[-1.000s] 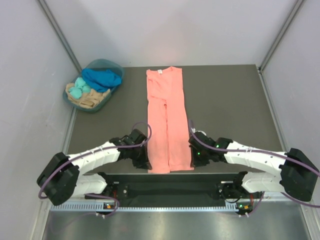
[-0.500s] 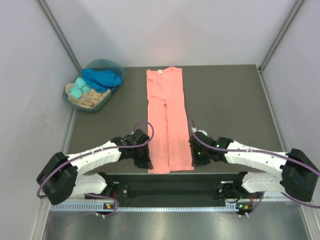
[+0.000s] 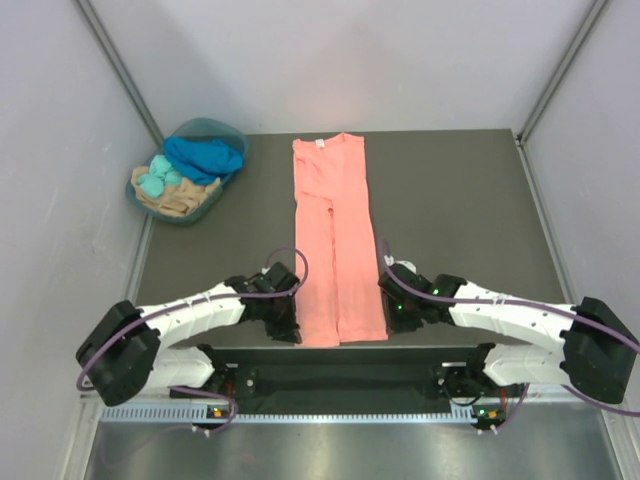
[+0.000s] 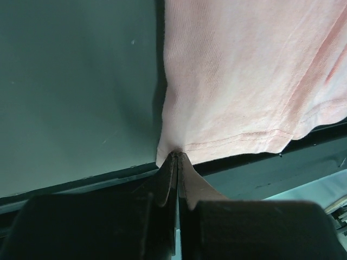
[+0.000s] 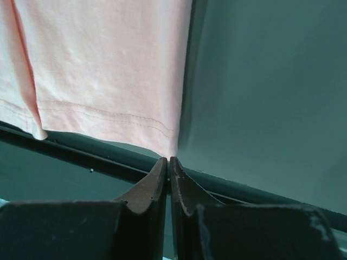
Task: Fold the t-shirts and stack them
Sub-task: Fold the tshirt
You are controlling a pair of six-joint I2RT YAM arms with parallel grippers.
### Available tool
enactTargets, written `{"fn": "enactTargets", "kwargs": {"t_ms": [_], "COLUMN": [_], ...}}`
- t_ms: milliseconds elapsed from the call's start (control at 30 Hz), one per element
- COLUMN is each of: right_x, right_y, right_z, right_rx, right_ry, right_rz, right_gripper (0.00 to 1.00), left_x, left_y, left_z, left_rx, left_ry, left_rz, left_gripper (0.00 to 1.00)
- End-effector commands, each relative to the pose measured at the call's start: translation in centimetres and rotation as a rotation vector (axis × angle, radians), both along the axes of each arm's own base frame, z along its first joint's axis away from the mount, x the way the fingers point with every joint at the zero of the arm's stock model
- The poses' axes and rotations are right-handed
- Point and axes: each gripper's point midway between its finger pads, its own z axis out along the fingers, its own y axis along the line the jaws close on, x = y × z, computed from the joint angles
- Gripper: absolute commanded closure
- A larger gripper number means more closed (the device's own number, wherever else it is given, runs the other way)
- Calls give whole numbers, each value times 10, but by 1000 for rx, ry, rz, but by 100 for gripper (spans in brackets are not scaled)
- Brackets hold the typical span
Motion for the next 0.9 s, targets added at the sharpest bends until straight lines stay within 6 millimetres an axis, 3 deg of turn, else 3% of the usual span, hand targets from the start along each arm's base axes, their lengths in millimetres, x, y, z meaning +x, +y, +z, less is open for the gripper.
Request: {"fn": "enactTargets", "kwargs": {"t_ms": [0, 133, 200, 367, 533, 867], "right_x": [8, 9, 9, 8, 3, 2], "right_y": [2, -3, -5, 2, 3, 3], "right_z": [14, 15, 14, 13, 1, -14], "right_rx": [8, 9, 14, 70, 93, 112], "right_ry": [-35, -41, -38, -35, -4, 22], "right_rz": [-9, -22, -33, -47, -58, -71], "right_gripper": [93, 91, 90, 75, 73, 74], "left_x": [-2, 5, 11, 19, 11, 4], "left_y": [2, -2, -5, -4, 1, 12], "left_z": [0, 13, 24, 44, 27, 7], "left_rx": [10, 9, 11, 20, 19, 42], "left_ry": [-1, -20, -42, -90, -59, -51], "left_rz": [-8, -14, -27, -39, -34, -5], "left_gripper": [100, 98, 91, 64, 57, 55]}}
